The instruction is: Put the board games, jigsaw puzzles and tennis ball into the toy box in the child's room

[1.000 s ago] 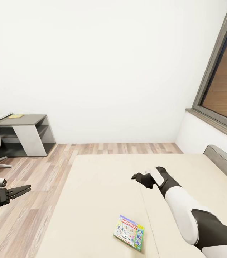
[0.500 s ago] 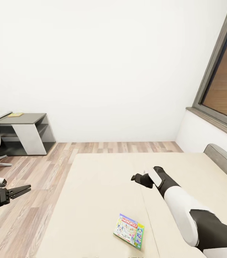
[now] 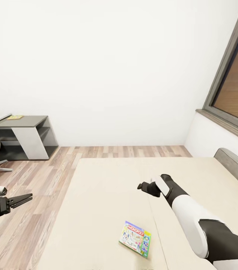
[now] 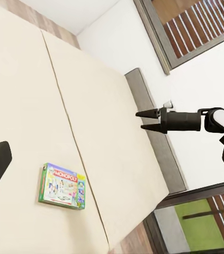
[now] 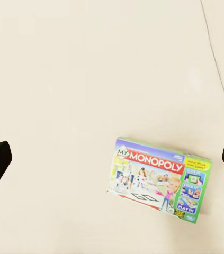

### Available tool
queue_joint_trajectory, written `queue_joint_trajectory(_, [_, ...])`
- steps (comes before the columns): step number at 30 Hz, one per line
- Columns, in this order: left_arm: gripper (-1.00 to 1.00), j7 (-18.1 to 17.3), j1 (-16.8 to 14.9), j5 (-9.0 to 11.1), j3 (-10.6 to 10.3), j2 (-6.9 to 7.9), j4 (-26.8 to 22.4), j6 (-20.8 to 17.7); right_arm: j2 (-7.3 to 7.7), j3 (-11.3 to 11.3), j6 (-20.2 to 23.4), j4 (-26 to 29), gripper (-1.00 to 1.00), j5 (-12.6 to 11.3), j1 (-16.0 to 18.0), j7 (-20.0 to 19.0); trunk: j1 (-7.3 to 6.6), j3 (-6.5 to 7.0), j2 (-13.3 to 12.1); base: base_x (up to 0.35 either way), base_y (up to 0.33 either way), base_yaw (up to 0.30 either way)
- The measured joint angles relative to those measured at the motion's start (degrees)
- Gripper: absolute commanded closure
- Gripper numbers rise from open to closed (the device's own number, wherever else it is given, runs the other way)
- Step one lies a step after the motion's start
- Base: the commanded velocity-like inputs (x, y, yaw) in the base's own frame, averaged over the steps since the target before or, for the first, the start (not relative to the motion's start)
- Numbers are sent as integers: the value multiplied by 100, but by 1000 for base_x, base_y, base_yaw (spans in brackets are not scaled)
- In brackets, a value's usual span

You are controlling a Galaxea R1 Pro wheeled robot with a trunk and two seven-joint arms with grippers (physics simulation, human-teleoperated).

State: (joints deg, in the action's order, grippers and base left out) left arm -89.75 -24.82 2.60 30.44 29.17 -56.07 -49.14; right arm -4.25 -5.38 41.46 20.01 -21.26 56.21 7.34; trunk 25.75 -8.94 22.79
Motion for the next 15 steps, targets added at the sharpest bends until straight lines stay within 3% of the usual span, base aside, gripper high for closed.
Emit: queue_joint_trajectory(15, [-100, 0, -1, 0, -3, 3, 0, 1, -9, 3, -220, -55, -100, 15, -3, -1, 0, -141, 0, 0, 0, 0])
